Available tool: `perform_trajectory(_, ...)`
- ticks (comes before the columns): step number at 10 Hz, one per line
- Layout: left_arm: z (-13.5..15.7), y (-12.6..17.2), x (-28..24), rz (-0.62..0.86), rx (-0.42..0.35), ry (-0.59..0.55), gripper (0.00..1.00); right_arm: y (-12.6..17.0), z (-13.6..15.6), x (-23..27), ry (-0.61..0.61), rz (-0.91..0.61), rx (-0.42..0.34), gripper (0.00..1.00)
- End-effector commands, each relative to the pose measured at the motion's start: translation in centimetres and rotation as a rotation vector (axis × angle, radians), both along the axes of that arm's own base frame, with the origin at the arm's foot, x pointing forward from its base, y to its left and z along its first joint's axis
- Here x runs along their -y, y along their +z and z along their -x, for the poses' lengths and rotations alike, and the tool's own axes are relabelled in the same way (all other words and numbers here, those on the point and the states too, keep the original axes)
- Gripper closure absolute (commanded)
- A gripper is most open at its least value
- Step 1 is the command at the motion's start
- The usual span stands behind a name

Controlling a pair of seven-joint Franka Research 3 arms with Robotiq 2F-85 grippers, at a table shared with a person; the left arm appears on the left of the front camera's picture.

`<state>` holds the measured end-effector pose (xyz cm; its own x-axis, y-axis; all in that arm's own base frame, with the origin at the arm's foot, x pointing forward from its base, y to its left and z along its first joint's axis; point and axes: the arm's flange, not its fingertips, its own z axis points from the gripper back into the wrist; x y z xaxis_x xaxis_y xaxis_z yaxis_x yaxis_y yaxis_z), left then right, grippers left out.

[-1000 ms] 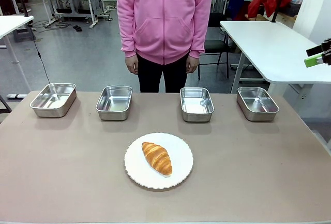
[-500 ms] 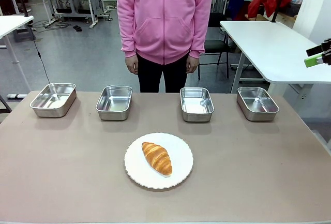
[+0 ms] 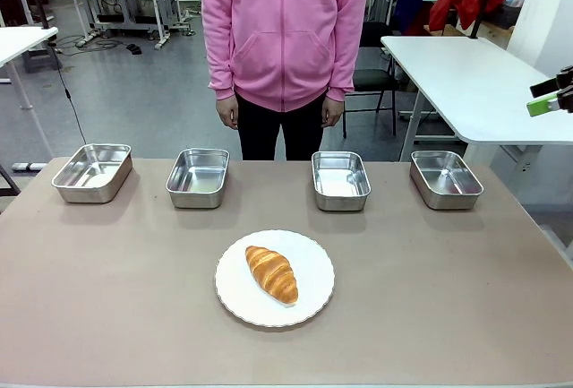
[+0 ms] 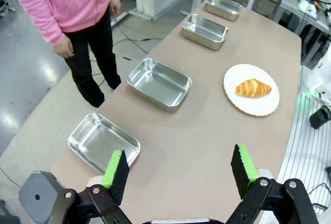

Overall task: Place the bread in the container.
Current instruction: Place the Butter Roll into the Airtight Container indicated by the human.

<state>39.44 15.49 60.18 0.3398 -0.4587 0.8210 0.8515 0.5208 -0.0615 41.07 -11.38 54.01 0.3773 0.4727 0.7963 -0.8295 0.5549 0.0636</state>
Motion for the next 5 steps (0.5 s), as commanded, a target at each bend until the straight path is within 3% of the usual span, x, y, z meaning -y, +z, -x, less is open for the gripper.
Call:
perform_trajectory(1,0.10,0.02,-0.05,0.002,0.003,0.000,0.00,0.15,0.02,-0.12,0.004,-0.003,0.005,0.00)
perform_trajectory(5,0.10,0.02,-0.05,0.002,0.003,0.000,0.00,0.15,0.02,-0.12,0.004,-0.003,0.005,0.00)
